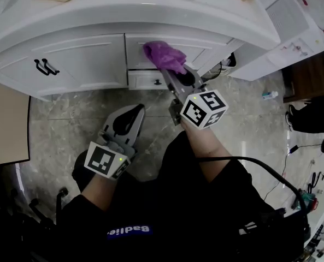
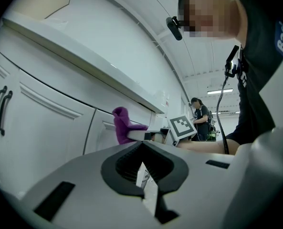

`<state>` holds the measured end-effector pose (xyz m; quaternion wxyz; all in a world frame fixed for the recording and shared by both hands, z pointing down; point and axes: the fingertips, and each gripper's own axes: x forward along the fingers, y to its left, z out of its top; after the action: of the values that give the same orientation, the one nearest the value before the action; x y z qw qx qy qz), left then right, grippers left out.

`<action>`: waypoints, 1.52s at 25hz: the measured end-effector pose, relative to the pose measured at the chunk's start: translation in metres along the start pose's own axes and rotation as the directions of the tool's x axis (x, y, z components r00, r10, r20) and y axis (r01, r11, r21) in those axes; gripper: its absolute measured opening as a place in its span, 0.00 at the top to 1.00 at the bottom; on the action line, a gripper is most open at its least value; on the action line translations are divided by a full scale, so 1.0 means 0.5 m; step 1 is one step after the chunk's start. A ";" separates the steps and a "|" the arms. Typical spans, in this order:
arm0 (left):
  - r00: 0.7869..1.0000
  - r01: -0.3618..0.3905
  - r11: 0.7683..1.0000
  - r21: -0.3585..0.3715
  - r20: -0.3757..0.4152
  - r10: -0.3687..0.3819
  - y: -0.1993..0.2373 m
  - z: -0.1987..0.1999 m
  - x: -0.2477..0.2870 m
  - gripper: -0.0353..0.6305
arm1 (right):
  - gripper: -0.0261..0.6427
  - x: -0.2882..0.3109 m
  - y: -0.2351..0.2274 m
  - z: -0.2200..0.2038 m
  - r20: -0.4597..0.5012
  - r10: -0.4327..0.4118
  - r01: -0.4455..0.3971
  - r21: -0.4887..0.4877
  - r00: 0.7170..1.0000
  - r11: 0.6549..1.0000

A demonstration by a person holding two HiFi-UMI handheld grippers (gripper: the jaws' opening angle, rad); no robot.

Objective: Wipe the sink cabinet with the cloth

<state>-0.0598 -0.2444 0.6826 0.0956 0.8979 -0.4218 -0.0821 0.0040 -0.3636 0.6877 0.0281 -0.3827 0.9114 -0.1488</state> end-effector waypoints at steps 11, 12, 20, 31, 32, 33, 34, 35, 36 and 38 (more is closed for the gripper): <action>0.999 -0.005 1.000 0.009 -0.036 0.005 0.003 -0.024 -0.040 0.94 | 0.83 0.113 0.047 -0.088 -0.114 0.063 -0.058 0.051 0.991 0.997; 1.000 -0.004 1.000 0.009 -0.030 0.004 0.003 -0.023 -0.040 0.94 | 0.83 0.103 0.030 -0.084 -0.118 0.039 -0.034 0.045 0.992 0.998; 1.000 0.020 1.000 0.000 -0.019 -0.020 -0.016 -0.013 -0.017 0.94 | 0.83 -0.029 -0.145 -0.030 -0.115 -0.183 0.186 0.012 0.976 0.983; 0.999 0.036 0.999 0.000 -0.002 -0.036 -0.027 -0.007 -0.008 0.94 | 0.83 -0.184 -0.286 -0.005 -0.066 -0.375 0.381 0.118 0.925 0.917; 0.999 0.038 0.999 0.003 0.008 -0.038 -0.026 -0.003 -0.010 0.94 | 0.83 -0.177 -0.266 -0.011 -0.064 -0.352 0.357 0.118 0.934 0.927; 0.999 0.036 0.999 0.004 0.013 -0.036 -0.025 -0.001 -0.013 0.94 | 0.83 -0.166 -0.240 -0.016 -0.060 -0.318 0.323 0.112 0.946 0.940; 0.999 0.030 1.000 0.003 0.010 -0.030 -0.023 -0.002 -0.016 0.94 | 0.83 -0.151 -0.210 -0.022 -0.057 -0.279 0.284 0.099 0.958 0.954; 1.000 0.022 1.000 0.002 0.005 -0.022 -0.019 -0.004 -0.019 0.94 | 0.83 -0.132 -0.178 -0.029 -0.058 -0.239 0.243 0.079 0.969 0.967; 1.000 0.014 1.000 0.002 0.002 -0.014 -0.017 -0.004 -0.023 0.94 | 0.83 -0.111 -0.145 -0.037 -0.062 -0.200 0.203 0.056 0.978 0.978; 1.000 0.003 1.000 0.004 0.004 -0.003 -0.013 -0.002 -0.029 0.94 | 0.83 -0.065 -0.081 -0.057 -0.083 -0.123 0.125 0.014 0.989 0.992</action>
<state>-0.0637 -0.2290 0.6827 0.0928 0.8985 -0.4209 -0.0829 0.0503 -0.3606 0.7245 -0.0148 -0.4319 0.8847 -0.1745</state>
